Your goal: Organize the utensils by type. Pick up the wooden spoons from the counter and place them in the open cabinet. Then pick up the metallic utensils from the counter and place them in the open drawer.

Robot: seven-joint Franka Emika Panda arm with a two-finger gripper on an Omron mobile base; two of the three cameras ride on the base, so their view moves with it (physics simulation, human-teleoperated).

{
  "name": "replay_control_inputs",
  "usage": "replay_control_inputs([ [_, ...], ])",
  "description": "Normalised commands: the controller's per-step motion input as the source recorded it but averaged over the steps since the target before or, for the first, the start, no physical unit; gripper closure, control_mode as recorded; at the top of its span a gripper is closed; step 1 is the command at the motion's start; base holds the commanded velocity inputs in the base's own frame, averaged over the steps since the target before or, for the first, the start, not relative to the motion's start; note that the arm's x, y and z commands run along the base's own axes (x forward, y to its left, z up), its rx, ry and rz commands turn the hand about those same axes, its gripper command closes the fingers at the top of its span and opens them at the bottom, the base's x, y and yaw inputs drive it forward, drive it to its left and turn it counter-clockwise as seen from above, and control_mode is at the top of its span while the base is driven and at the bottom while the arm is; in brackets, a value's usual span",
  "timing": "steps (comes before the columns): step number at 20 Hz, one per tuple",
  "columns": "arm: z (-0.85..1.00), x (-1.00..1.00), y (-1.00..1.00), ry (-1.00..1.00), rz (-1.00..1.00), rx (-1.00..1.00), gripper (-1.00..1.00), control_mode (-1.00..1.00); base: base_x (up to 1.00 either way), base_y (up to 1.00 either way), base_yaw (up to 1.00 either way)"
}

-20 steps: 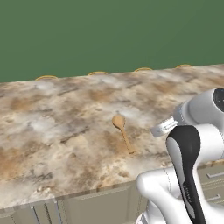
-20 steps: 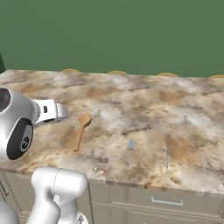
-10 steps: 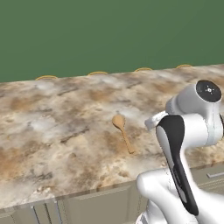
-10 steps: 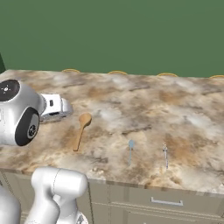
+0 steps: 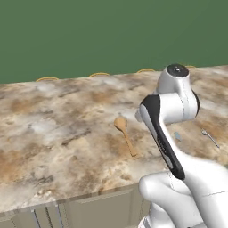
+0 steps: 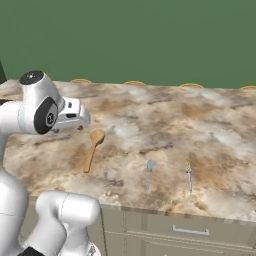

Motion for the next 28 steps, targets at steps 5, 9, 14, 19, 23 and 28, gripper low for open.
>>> replay_control_inputs([
  [5,-0.55,0.35,0.26,0.12,-0.10,0.00,-1.00,-1.00,0.00,0.00,0.00],
  [9,-0.60,0.37,0.22,0.03,-0.11,0.00,-1.00,-1.00,0.00,0.00,0.00],
  [14,-0.54,0.44,0.03,0.00,-0.10,0.01,-1.00,-1.00,0.00,0.00,0.00],
  [19,-0.49,0.48,0.00,0.04,-0.01,0.05,-1.00,-1.00,0.00,0.00,0.00],
  [23,-0.43,0.49,-0.03,0.08,0.00,0.10,-1.00,-1.00,0.00,0.00,0.00],
  [28,-0.44,0.47,-0.01,0.03,0.00,0.04,-1.00,-1.00,0.00,0.00,0.00],
])
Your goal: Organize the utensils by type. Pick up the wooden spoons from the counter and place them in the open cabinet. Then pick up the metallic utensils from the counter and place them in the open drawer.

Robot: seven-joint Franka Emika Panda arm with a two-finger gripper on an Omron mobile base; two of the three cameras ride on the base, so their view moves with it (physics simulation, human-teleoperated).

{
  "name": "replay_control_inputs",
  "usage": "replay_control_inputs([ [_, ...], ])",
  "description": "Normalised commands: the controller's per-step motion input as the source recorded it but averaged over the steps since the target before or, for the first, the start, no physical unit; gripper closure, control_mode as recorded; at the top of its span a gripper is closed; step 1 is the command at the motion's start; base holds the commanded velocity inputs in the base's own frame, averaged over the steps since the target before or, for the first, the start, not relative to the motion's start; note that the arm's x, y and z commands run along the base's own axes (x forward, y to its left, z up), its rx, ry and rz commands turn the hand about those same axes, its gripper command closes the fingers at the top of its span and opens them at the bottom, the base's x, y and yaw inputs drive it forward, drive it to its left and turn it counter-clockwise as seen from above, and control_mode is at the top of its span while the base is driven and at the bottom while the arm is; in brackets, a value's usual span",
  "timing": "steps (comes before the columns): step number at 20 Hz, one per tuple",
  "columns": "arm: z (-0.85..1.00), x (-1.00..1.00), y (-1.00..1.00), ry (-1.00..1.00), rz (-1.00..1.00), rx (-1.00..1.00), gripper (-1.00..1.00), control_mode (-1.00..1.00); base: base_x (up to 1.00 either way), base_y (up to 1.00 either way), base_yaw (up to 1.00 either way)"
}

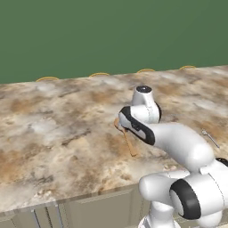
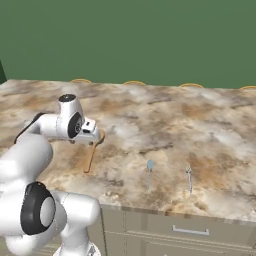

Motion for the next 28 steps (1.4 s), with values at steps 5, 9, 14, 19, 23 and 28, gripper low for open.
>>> replay_control_inputs([
  [5,-0.39,0.61,0.00,0.00,0.00,0.00,-1.00,-1.00,0.00,0.00,0.00],
  [9,-0.44,0.59,0.00,0.03,0.00,0.00,-1.00,-1.00,0.00,0.00,0.00],
  [14,-0.49,0.53,0.00,0.09,0.00,0.00,-1.00,-1.00,0.00,0.00,0.00],
  [19,-0.44,0.43,0.02,0.09,0.00,0.00,-1.00,-1.00,0.00,0.00,0.00],
  [23,-0.31,0.16,0.03,0.02,0.00,0.00,-1.00,-1.00,0.00,0.00,0.00],
  [28,-0.27,0.00,0.04,0.00,0.00,-0.01,-1.00,-1.00,0.00,0.00,0.00],
])
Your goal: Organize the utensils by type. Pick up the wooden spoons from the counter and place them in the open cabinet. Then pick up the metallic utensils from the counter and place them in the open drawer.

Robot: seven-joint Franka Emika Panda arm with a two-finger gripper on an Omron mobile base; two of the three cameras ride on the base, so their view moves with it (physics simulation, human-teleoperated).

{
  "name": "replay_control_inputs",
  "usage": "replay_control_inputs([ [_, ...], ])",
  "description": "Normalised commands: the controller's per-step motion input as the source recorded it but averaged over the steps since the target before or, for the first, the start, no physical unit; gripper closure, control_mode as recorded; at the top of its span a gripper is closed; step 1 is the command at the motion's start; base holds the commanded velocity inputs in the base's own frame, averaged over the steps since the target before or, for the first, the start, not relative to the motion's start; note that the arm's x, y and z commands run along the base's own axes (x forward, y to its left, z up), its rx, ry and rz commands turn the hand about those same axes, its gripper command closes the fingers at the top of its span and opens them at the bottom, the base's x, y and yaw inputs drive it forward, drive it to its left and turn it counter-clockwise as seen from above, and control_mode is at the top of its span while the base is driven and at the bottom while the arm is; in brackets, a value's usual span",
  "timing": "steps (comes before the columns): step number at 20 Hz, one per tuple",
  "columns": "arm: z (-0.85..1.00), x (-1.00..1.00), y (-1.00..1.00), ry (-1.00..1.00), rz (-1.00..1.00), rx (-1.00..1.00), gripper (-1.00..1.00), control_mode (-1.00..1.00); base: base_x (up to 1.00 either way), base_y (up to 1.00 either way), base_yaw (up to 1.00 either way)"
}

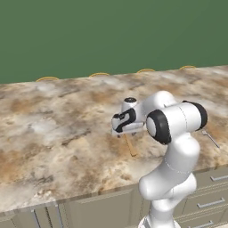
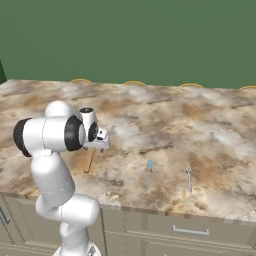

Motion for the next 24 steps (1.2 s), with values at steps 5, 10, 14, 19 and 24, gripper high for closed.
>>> replay_control_inputs([
  [5,-0.30,0.00,0.04,0.00,0.00,-0.03,-1.00,-1.00,0.00,0.00,0.00],
  [10,-0.09,-0.01,0.00,0.00,0.00,0.00,1.00,-1.00,0.00,0.00,0.00],
  [14,0.03,-0.10,-0.12,0.00,0.00,0.00,1.00,-1.00,0.00,0.00,0.00],
  [19,0.39,-0.02,-0.14,0.00,0.05,0.04,1.00,-1.00,0.00,0.00,0.00],
  [24,0.94,-0.10,-0.04,0.00,0.32,0.09,1.00,-1.00,0.00,0.00,0.00],
])
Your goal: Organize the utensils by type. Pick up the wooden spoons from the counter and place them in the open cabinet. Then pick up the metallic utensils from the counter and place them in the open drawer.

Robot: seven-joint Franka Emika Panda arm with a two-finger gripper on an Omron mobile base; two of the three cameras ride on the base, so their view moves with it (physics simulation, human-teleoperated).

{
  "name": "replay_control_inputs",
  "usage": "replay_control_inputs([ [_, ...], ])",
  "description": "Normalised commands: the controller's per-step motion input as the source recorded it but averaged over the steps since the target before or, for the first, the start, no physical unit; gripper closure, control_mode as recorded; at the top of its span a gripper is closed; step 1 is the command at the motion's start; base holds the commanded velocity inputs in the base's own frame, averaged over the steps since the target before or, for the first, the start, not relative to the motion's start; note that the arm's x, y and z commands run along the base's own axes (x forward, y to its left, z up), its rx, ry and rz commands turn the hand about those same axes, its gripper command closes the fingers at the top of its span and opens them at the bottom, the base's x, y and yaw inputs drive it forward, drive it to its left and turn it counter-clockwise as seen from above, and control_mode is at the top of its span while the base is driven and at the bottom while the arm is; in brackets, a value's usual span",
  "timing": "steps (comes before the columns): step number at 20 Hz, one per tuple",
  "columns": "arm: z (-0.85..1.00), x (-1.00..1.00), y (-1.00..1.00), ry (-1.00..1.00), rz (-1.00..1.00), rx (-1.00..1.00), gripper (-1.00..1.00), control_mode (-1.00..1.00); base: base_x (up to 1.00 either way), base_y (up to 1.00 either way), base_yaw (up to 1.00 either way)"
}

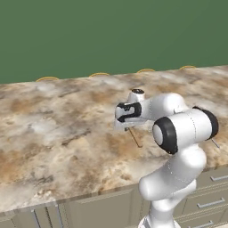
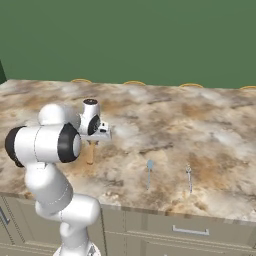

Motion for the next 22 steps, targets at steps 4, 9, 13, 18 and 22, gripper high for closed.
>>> replay_control_inputs([
  [4,0.92,-0.22,-0.01,-0.08,0.54,0.00,1.00,-1.00,0.00,0.00,0.00],
  [9,0.70,-0.50,-0.12,-0.31,0.65,-0.04,1.00,-1.00,0.00,0.00,0.00],
  [13,0.53,-0.67,-0.16,-0.47,0.60,-0.15,1.00,-1.00,0.00,0.00,0.00],
  [18,0.46,-0.52,-0.18,-0.32,0.52,-0.12,1.00,-1.00,0.00,0.00,0.00],
  [22,0.37,-0.40,-0.06,-0.12,0.31,-0.21,1.00,-1.00,0.00,0.00,0.00],
])
